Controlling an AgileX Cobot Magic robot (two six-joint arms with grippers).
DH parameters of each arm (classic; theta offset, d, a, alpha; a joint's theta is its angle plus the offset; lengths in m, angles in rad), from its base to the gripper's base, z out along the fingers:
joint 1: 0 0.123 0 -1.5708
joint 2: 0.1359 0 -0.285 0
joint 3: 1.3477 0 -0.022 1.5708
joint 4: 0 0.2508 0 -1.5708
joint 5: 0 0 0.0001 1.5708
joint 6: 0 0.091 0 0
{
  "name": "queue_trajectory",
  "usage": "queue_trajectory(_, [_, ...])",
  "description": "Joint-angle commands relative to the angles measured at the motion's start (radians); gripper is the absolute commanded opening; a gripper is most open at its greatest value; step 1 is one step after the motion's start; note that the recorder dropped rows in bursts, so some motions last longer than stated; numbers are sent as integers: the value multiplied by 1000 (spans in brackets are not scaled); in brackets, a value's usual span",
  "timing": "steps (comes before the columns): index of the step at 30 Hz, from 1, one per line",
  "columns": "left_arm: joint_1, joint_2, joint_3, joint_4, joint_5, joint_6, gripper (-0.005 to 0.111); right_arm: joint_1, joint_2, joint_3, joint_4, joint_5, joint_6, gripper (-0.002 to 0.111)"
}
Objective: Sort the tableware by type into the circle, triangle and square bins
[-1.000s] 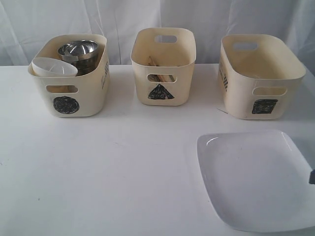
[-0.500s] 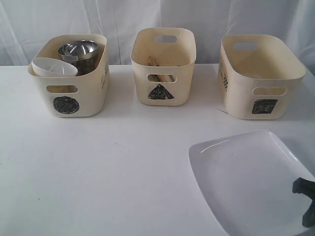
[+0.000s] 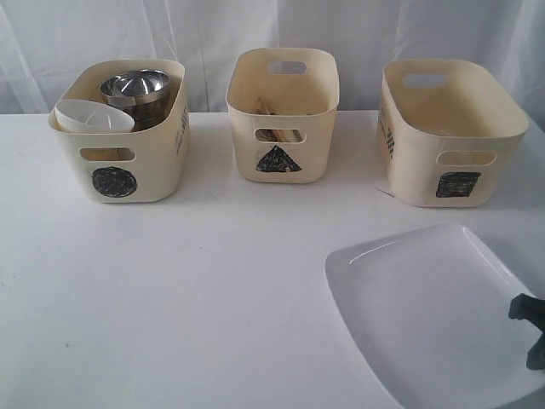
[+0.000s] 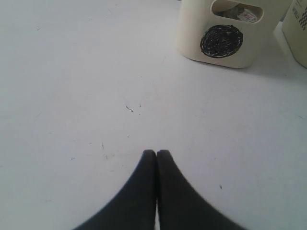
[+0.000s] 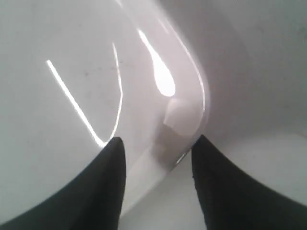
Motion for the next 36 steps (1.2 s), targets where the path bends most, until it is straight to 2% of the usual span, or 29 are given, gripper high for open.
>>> queue_trajectory(1, [-1, -3, 3, -13, -3, 0, 0, -6, -1, 1, 32, -95, -12, 42])
queue_trajectory(17, [-1, -3, 3, -13, -3, 3, 0, -6, 24, 41, 43, -314, -23, 42])
queue_trajectory(27, [-1, -3, 3, -13, -3, 24, 0, -6, 134, 35, 191, -295, -164, 40])
queue_trajectory(30, [-1, -3, 3, -13, -3, 24, 0, -4, 139, 22, 270, -277, -266, 32])
queue_trajectory(31, [-1, -3, 3, -13, -3, 24, 0, -4, 139, 15, 342, -277, -361, 23])
queue_trajectory(32, [-1, -3, 3, -15, -3, 25, 0, -4, 139, 13, 378, -277, -397, 19])
queue_trajectory(33, [-1, -3, 3, -15, -3, 25, 0, -4, 139, 13, 437, -279, -477, 6])
queue_trajectory(34, [-1, -3, 3, -15, -3, 25, 0, -4, 139, 13, 447, -277, -491, 1])
queue_trajectory(36, [-1, -3, 3, -15, -3, 25, 0, -4, 139, 13, 450, -249, -518, 0])
